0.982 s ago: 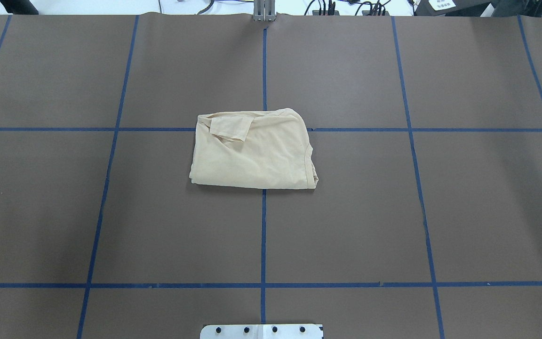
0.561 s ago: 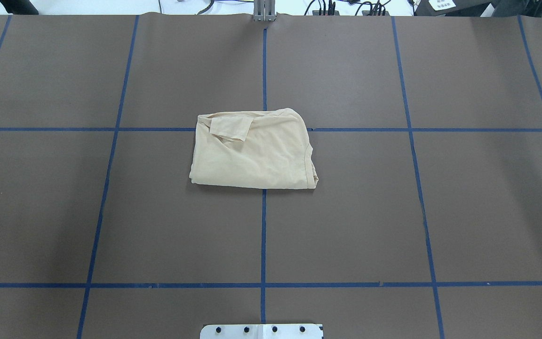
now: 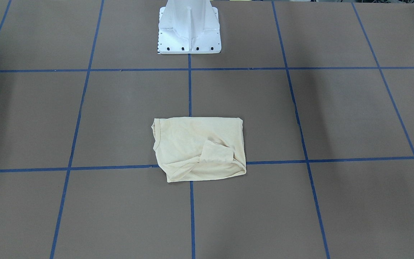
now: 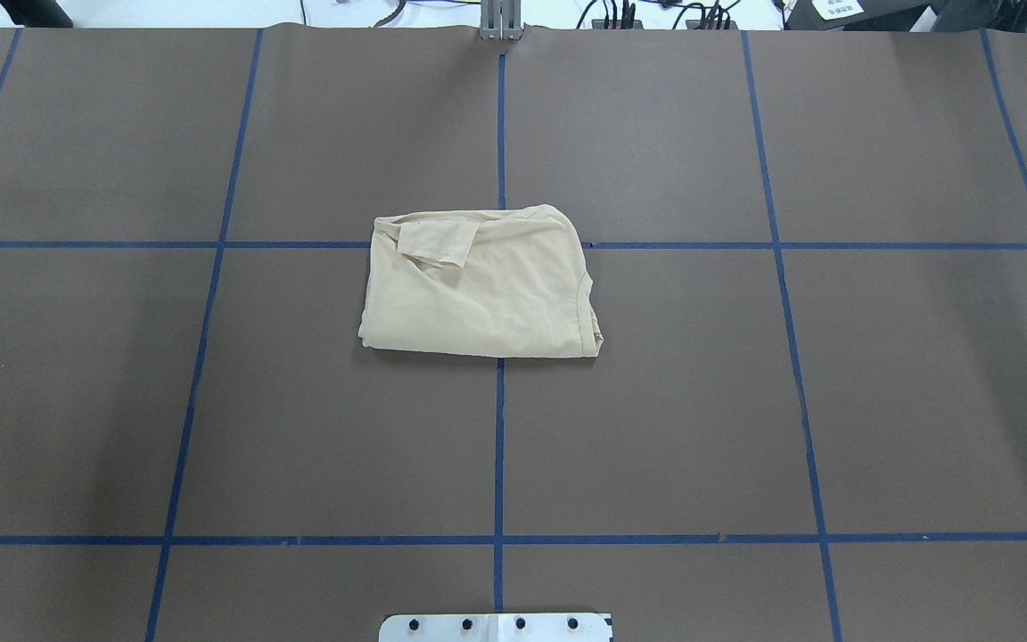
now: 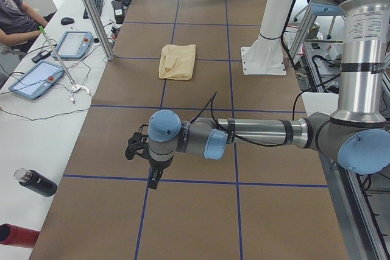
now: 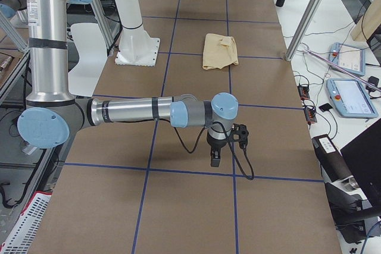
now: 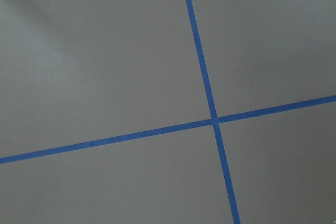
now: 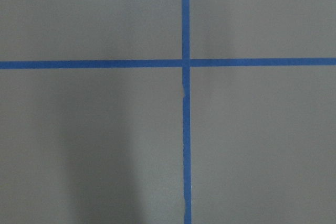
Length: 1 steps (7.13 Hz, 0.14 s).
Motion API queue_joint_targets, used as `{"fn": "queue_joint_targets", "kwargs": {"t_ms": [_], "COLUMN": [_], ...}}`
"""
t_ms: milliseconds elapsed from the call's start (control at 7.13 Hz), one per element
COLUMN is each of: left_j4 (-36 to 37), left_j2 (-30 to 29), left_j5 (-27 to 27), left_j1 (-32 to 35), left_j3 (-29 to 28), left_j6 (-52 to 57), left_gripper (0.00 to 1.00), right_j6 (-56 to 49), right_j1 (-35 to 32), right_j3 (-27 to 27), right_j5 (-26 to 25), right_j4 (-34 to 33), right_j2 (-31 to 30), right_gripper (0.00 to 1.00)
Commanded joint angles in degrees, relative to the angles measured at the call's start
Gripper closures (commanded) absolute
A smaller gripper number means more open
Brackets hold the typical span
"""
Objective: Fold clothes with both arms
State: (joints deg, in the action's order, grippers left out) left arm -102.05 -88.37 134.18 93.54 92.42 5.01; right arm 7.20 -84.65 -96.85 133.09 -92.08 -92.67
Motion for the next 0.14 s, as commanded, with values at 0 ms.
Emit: {"fn": "queue_joint_targets", "kwargs": {"t_ms": [0], "left_j4": [-2.96], "left_j2": [-0.14], "left_j5": [0.38], "left_j1": [-0.11], "left_j3": [-0.14], "left_j6": [0.00], "left_gripper": [0.00], "right_j6": [0.09], "right_j1": [0.01], "right_j3": [-0.10], "right_j5": [1.55], "right_j4": [0.06], "right_j2": [-0.50], "right_gripper": [0.00]}}
